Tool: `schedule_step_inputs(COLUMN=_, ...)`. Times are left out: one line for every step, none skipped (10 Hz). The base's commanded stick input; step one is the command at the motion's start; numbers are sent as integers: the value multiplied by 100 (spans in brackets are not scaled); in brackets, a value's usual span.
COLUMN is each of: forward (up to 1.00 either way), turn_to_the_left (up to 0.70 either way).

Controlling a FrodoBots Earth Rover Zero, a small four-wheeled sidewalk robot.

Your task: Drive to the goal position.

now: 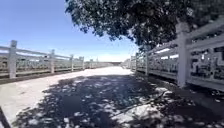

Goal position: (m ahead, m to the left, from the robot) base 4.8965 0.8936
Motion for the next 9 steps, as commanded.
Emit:
schedule_step_inputs(forward=70, turn_to_the_left=0)
schedule_step_inputs(forward=70, turn_to_the_left=0)
schedule_step_inputs(forward=70, turn_to_the_left=0)
schedule_step_inputs(forward=70, turn_to_the_left=0)
schedule_step_inputs(forward=70, turn_to_the_left=0)
schedule_step_inputs(forward=70, turn_to_the_left=0)
schedule_step_inputs(forward=70, turn_to_the_left=0)
schedule_step_inputs(forward=70, turn_to_the_left=0)
schedule_step_inputs(forward=70, turn_to_the_left=0)
